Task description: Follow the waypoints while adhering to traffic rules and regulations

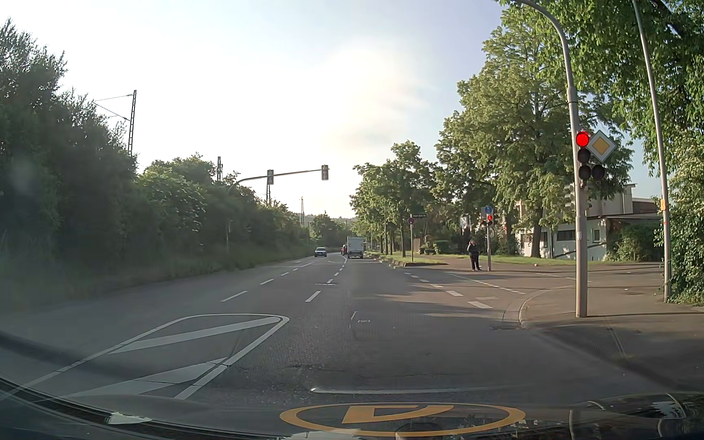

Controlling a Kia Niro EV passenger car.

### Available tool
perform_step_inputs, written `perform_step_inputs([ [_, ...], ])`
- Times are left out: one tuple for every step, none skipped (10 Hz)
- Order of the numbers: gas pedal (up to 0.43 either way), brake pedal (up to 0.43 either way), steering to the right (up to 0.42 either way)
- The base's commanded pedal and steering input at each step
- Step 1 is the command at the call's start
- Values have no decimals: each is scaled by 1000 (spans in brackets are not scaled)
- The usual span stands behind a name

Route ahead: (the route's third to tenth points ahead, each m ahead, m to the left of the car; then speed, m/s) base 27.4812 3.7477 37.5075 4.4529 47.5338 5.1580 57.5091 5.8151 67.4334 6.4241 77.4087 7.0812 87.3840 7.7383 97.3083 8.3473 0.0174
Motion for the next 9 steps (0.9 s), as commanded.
perform_step_inputs([
  [0,268,-12],
  [0,268,-12],
  [0,268,-12],
  [0,268,-12],
  [0,268,-12],
  [0,268,-12],
  [0,268,-12],
  [0,268,-12],
  [0,268,-12],
])
